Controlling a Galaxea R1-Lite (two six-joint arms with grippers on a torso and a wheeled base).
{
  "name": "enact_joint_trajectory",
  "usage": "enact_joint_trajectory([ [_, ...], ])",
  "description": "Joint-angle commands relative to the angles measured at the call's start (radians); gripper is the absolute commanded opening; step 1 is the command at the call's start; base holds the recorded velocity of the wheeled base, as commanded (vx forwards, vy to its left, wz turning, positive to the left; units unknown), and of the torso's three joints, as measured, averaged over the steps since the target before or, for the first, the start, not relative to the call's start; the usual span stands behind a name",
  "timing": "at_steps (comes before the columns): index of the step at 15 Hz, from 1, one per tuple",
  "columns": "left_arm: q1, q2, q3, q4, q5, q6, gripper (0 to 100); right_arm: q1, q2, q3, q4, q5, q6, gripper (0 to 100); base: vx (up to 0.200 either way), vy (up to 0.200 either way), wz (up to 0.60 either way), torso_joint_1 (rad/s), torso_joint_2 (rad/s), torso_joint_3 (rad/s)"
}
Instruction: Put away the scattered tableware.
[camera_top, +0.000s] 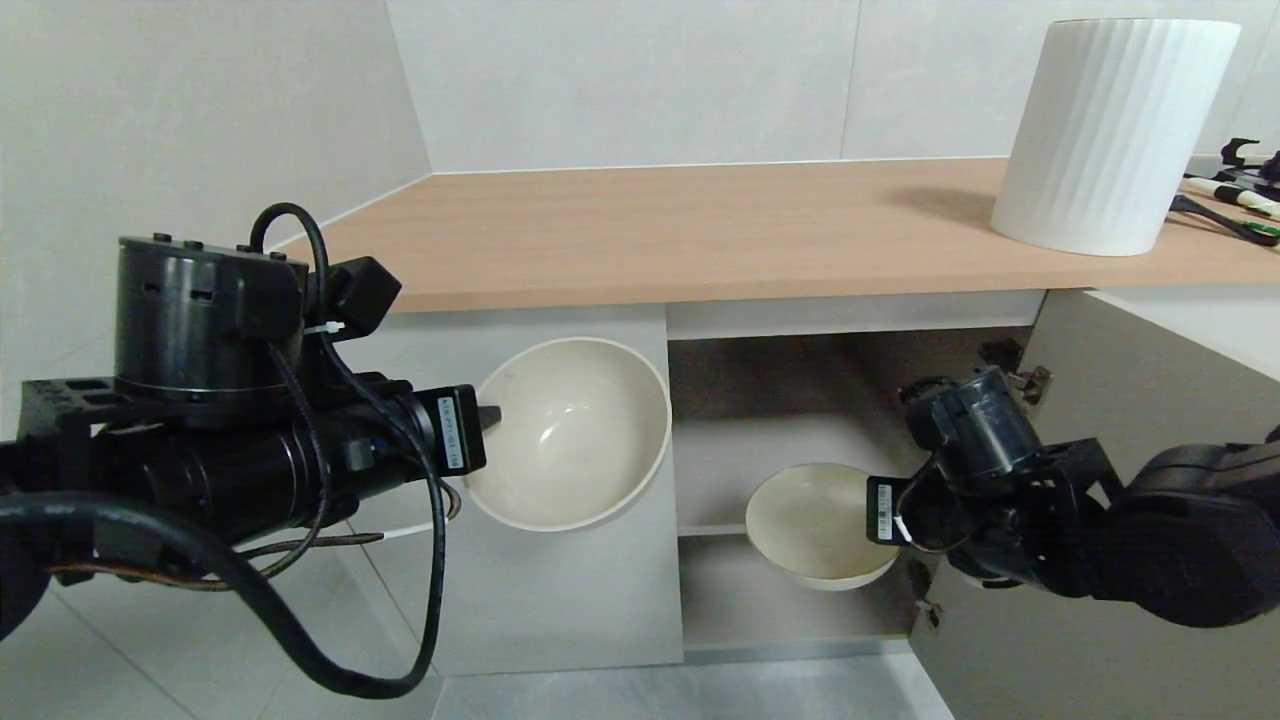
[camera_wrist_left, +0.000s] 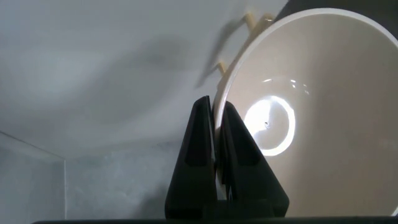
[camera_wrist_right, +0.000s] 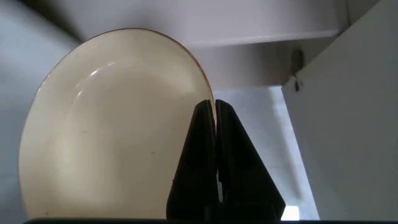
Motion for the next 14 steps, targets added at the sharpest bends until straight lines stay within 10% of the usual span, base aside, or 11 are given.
enact_joint_trajectory([
  [1, -0.004, -0.008, 0.0, 0.002, 0.0, 0.002, 0, -0.04, 0.147, -0.079, -0.025, -0.001, -0.001, 0, 0.0, 0.0, 0.0, 0.0, 0.0, 0.0],
  [14, -0.069, 0.009, 0.008, 0.051, 0.001, 0.031, 0, -0.221, 0.593, -0.475, -0.108, -0.08, -0.033, 0, 0.0, 0.0, 0.0, 0.0, 0.0, 0.0],
])
